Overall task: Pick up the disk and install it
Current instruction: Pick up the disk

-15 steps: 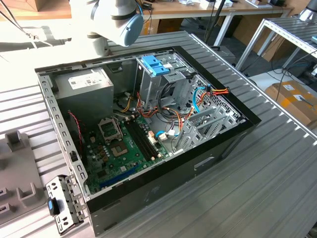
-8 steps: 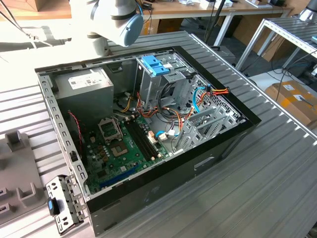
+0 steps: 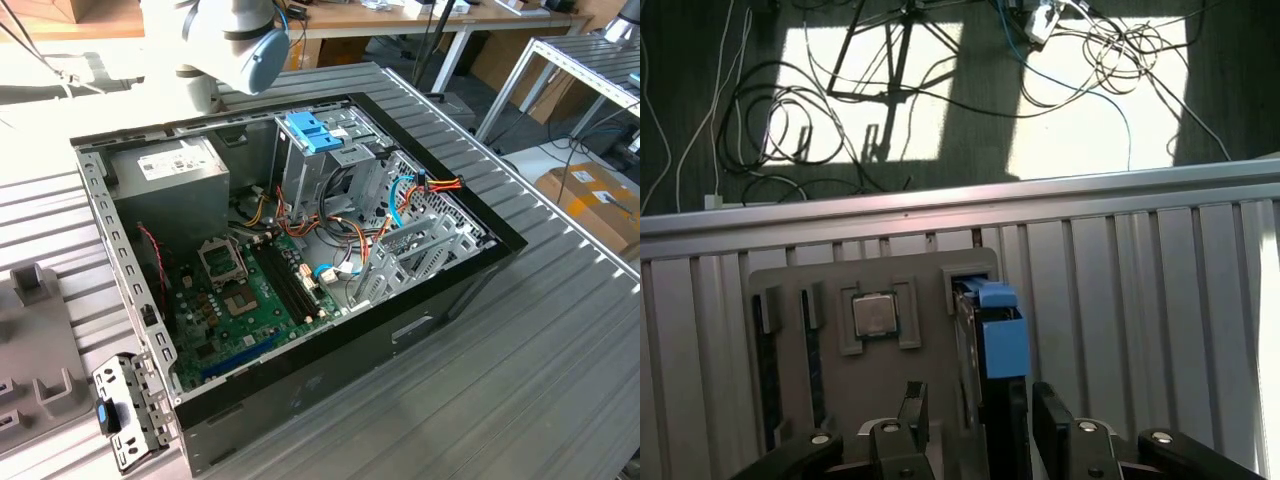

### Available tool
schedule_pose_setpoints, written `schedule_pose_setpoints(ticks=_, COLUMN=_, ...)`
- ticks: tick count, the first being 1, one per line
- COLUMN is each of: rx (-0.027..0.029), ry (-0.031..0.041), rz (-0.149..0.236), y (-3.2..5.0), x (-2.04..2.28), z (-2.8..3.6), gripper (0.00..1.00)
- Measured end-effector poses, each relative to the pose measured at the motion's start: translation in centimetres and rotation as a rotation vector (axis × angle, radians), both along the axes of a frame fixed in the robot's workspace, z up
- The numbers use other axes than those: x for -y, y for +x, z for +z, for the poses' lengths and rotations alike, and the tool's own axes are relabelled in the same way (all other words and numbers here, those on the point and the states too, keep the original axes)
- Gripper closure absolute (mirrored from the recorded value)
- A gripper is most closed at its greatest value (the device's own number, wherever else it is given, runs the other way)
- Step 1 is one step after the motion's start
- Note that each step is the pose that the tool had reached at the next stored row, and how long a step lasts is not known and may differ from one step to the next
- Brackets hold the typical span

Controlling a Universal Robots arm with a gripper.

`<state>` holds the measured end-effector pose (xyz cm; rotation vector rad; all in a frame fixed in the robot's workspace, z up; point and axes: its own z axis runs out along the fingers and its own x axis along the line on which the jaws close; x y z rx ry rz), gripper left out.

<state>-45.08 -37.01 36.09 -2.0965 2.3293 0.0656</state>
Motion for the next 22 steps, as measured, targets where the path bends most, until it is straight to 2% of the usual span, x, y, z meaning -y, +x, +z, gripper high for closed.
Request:
schedule_pose_setpoints(ticks=9, rx=-0.0001, ry=0.0000, rz=0.000, y=0.00, x=-0.66, z=-0.99, gripper=0.46)
schedule_pose_setpoints(ticks=22, rx=0.0000, ry=0.0000, rz=0.000, y=0.00, x=-0.91, z=-2.30, gripper=0.46)
